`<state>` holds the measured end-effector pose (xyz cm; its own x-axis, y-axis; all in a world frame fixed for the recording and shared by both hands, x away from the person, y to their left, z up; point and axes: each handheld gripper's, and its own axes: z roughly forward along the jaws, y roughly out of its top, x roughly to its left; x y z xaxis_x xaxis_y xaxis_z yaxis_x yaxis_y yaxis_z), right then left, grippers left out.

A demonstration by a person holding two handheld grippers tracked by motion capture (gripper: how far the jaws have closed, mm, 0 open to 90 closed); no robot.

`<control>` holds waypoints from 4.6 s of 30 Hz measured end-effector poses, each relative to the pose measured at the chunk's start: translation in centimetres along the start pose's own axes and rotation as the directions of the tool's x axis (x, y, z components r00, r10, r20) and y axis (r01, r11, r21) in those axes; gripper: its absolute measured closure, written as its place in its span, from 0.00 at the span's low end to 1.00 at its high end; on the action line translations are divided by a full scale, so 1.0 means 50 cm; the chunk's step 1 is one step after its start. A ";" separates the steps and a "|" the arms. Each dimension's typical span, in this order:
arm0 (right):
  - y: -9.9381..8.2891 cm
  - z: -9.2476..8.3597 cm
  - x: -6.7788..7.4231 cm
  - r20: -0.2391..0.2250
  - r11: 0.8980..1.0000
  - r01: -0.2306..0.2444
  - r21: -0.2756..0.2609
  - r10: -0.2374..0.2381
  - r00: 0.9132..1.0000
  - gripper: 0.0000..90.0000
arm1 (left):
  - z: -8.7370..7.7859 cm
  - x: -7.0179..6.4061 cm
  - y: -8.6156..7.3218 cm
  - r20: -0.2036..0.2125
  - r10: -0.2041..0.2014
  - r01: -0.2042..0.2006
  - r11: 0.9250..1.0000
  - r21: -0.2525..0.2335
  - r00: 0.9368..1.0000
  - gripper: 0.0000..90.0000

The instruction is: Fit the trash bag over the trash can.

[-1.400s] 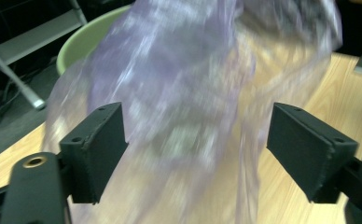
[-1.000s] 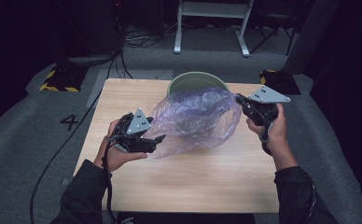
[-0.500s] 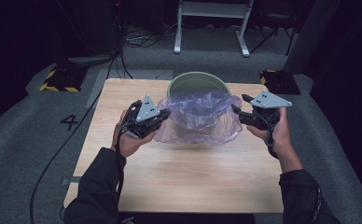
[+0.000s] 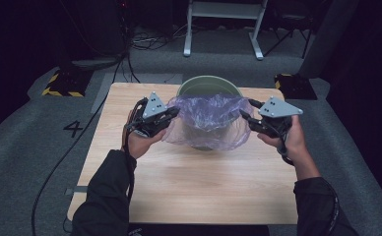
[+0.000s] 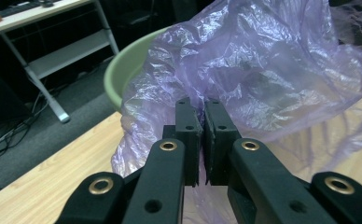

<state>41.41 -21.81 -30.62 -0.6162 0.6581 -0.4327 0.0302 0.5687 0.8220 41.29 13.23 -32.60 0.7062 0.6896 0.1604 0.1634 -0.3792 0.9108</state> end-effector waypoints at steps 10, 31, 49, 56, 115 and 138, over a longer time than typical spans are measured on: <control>-0.026 0.081 -0.052 0.095 0.993 -0.104 0.055 0.099 0.991 0.98 | 0.038 0.045 0.005 -0.034 -0.068 0.067 0.997 -0.037 0.997 0.93; -0.111 0.188 -0.084 0.140 0.937 -0.315 0.148 0.296 0.945 0.98 | 0.136 0.108 -0.008 -0.151 -0.270 0.259 0.962 -0.090 0.951 0.86; -0.143 0.215 -0.060 0.087 0.925 -0.354 0.135 0.345 0.935 0.99 | 0.206 0.120 -0.078 -0.099 -0.286 0.294 0.953 0.075 0.953 1.00; -0.150 0.217 -0.054 0.073 0.917 -0.382 0.114 0.376 0.924 1.00 | 0.210 0.124 -0.075 -0.117 -0.295 0.306 0.947 0.094 0.948 1.00; -0.170 0.096 -0.025 -0.132 0.955 -0.261 0.138 0.279 0.951 0.77 | 0.064 0.046 -0.123 -0.021 -0.125 0.127 0.981 0.149 0.992 0.62; -0.127 -0.025 0.005 -0.242 0.997 -0.075 -0.019 0.069 0.968 0.29 | -0.056 -0.039 -0.095 0.231 0.041 -0.051 0.998 0.040 0.972 0.24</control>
<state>40.09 -25.88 -35.47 -0.7848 0.5565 -0.2728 0.0618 0.5082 0.8590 37.21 15.40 -36.19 0.8521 0.5126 0.1055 0.1541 -0.4383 0.8855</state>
